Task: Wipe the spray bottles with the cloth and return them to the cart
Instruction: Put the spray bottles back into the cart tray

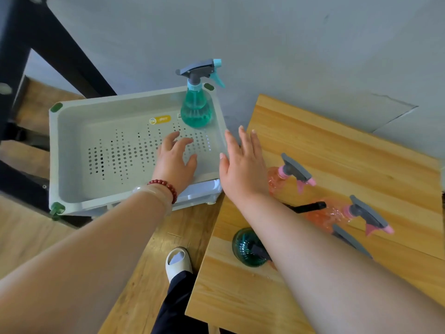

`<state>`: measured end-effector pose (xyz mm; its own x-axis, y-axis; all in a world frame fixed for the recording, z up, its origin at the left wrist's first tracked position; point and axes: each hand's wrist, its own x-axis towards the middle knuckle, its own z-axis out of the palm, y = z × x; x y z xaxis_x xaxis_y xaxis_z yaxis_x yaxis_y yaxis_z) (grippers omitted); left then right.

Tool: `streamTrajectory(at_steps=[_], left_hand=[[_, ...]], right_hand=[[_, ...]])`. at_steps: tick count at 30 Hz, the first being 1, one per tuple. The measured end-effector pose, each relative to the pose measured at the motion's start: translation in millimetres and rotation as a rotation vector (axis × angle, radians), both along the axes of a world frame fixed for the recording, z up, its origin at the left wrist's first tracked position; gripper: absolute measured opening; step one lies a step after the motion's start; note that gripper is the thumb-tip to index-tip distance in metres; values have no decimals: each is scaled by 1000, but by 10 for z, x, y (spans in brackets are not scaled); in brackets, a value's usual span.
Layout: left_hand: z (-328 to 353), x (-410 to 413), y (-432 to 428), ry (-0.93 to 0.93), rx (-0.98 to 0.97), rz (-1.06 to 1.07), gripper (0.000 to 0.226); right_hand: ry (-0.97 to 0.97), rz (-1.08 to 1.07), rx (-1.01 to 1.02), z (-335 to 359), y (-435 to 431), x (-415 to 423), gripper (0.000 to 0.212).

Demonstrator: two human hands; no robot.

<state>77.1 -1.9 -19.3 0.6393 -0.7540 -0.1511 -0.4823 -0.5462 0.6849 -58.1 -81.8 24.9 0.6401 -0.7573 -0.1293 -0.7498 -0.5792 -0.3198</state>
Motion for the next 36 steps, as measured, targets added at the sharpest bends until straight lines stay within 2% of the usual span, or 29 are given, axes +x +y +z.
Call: streamTrajectory(at_steps=[5,11,15,18,24,28,36], left_hand=[[66,-280,126,35,184,-57,43],[90,-458,3,-46,450,-110,43],[78,-517,-70,-107,520,-103,47],[70,-517,-79,-114,510,-88,48],[56,-493,-35,-75,441,-62,43],[117,-446,1,-20,387,-44,41],[358,-188,54,-10,343,-12,44]], right_hand=[[67,-38,-20,235,-131,-377,56],[363,-102,6,266,-329,-680,64],[472,-69,-5,253,-351,-710,69],[442,-40,-33,308,-418,-712,64],[231,-83,-3,437,-534,-681,47],[120,-16,-73,694,-509,-543,54],[5,173,-194,1252,-348,-138,38]])
